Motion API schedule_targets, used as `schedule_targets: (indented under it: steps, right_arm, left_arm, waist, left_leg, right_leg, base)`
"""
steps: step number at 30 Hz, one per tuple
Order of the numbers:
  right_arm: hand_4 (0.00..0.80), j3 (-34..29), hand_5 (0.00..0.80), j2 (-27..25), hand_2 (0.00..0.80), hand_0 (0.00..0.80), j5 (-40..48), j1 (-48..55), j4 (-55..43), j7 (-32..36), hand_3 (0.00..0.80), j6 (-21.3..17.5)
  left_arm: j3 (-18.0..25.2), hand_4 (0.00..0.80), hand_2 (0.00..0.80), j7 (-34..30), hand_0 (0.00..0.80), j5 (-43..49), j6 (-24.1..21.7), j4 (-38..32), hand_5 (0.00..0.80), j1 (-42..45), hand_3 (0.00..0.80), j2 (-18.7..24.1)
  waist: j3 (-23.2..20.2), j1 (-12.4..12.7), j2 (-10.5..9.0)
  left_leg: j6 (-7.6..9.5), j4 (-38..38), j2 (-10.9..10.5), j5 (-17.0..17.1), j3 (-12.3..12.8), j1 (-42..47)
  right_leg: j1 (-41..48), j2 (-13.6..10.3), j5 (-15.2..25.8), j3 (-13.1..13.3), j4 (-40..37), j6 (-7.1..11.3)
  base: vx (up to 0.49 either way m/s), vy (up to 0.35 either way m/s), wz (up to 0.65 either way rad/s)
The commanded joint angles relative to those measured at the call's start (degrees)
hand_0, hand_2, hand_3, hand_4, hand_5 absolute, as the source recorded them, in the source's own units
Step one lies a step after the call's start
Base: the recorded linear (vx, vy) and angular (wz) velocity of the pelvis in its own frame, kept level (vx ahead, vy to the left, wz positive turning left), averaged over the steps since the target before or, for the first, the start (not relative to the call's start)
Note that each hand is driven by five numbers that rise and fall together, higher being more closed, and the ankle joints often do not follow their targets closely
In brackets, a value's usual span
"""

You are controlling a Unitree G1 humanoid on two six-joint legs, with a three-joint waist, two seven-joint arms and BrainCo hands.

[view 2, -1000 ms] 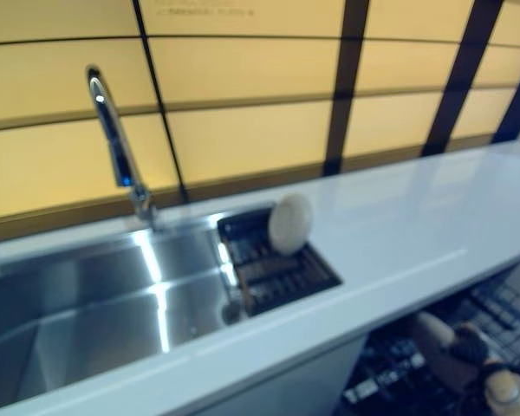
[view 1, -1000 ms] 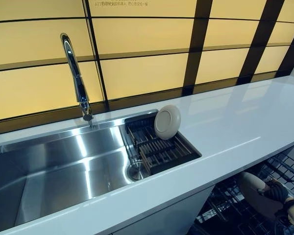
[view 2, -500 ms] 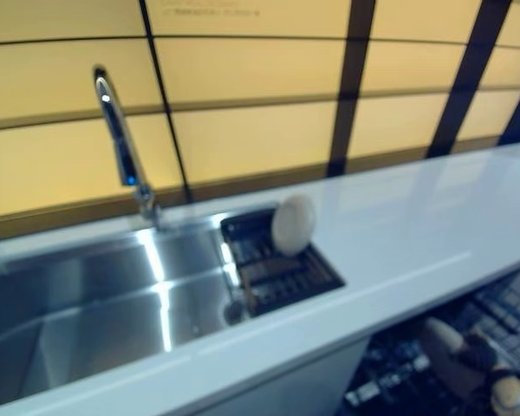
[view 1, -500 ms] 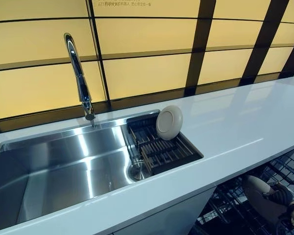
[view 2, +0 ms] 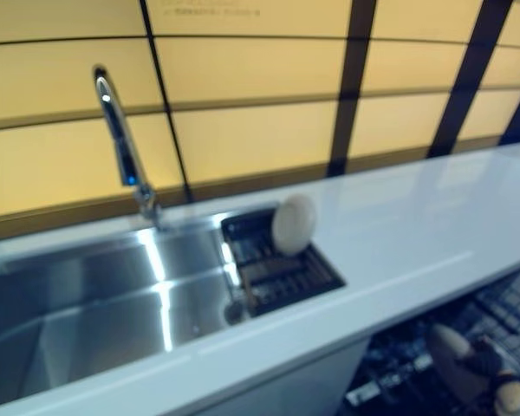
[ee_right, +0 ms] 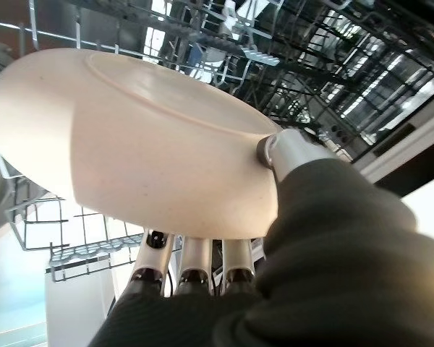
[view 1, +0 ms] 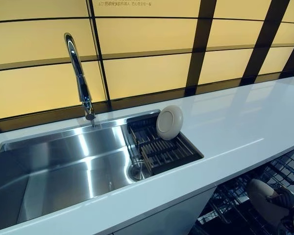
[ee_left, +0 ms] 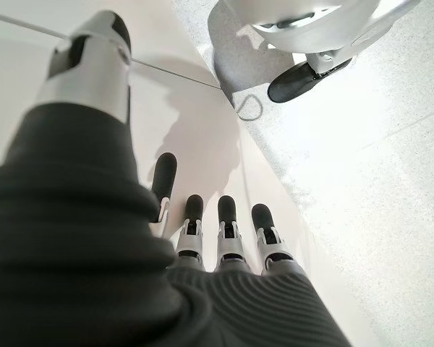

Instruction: Take plates into dishwasher

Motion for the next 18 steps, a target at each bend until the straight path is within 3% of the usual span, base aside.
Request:
schedule_targets:
  steps: [1,18]
  right_arm:
    - [0.800,-0.85,0.800,-1.55,0.800,0.800,-0.56,-5.98,1.99,-1.83,0.800,-1.02]
    - [0.800,2.74,0.800,0.38,0.800,0.800,-0.59,-8.35,4.73,-0.90,0.800,-0.44]
  left_arm:
    - [2.54,0.000,0.000,0.09,0.000,0.96,-1.85,0.04,0.000,-4.39,0.000,3.70]
    - [1.95,0.000,0.000,-0.29,0.000,1.83,-0.93,-0.88,0.000,-4.79,0.000,3.69]
  waist:
    - [0.46,1.02,-1.61]
    - [0.71,2.03,-1.43]
  left_leg:
    - [1.52,0.60,-1.36,2.85,-6.61,-3.60]
    - [1.44,0.81,-1.22,2.85,-7.41,-3.43]
  right_leg:
    - [4.39,0.33,-4.02,-2.33,1.99,1.20]
    - [5.00,0.58,-4.40,-2.92,1.91,0.81]
  base:
    - [0.000,0.000,0.00]
    - [0.003,-0.002,0.01]
